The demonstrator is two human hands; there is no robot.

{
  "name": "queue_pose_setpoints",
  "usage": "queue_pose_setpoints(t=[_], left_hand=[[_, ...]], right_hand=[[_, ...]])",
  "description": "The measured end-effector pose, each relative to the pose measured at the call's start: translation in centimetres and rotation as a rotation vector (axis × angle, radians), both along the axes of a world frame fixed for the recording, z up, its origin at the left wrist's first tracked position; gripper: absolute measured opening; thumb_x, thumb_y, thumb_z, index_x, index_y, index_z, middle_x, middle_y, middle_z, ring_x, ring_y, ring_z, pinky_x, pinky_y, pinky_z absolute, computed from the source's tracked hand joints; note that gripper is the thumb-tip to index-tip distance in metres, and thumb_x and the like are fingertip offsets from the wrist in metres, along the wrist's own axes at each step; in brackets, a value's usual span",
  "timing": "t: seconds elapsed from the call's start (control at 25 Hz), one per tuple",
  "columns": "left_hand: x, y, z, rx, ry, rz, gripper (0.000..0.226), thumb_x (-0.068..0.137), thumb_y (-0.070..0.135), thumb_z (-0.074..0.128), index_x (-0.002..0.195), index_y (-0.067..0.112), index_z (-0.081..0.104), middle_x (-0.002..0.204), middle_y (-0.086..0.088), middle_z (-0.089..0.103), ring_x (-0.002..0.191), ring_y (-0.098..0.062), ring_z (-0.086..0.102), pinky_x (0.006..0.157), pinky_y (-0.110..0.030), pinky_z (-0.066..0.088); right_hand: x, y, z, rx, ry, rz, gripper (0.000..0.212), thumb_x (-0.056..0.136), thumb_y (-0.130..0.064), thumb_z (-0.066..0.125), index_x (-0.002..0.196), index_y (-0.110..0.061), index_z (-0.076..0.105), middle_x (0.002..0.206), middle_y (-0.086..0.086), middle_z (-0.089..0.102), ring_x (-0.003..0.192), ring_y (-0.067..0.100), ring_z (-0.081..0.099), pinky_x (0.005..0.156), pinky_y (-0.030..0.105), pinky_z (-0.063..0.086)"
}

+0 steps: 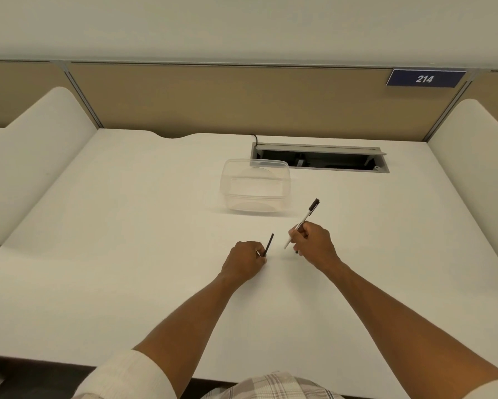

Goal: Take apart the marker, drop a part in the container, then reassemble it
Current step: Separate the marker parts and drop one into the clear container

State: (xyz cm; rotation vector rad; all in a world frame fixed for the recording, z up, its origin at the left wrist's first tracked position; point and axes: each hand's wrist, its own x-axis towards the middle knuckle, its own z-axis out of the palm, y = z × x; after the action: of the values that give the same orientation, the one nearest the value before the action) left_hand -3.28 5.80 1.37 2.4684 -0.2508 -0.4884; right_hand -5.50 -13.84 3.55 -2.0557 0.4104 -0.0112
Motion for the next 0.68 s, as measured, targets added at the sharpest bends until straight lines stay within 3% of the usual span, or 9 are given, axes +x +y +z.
queue_pose_setpoints(t=[0.2,0.4,0.68], left_hand=[[-0.1,0.7,-0.2,0.006,0.0,0.019,0.005,0.082,0.027,0.065,0.085,0.025,0.069,0.082,0.002,0.069,0.074,-0.017,0.063,0.065,-0.027,0.051],[0.1,1.1,-0.4,0.012,-0.011,0.043,0.006,0.083,0.026,0.064,0.085,0.024,0.069,0.077,0.004,0.065,0.072,-0.018,0.061,0.064,-0.027,0.049],[1.0,1.5,-0.2,0.018,-0.014,0.044,0.006,0.081,0.026,0.064,0.083,0.026,0.07,0.078,0.004,0.068,0.074,-0.018,0.063,0.065,-0.028,0.051]], right_hand=[[-0.1,1.6,-1.6,-0.135,0.158,0.039,0.021,0.087,-0.028,0.06,0.079,-0.008,0.059,0.077,0.007,0.07,0.071,0.027,0.069,0.068,0.041,0.058],[-0.3,3.2,-2.7,-0.336,0.288,0.095,0.017,0.087,-0.026,0.057,0.079,-0.013,0.05,0.085,0.006,0.061,0.081,0.027,0.058,0.065,0.032,0.043],[0.7,3.3,-3.6,-0.484,0.35,0.194,0.022,0.085,-0.032,0.063,0.08,-0.013,0.053,0.097,0.014,0.069,0.094,0.032,0.065,0.066,0.029,0.041]])
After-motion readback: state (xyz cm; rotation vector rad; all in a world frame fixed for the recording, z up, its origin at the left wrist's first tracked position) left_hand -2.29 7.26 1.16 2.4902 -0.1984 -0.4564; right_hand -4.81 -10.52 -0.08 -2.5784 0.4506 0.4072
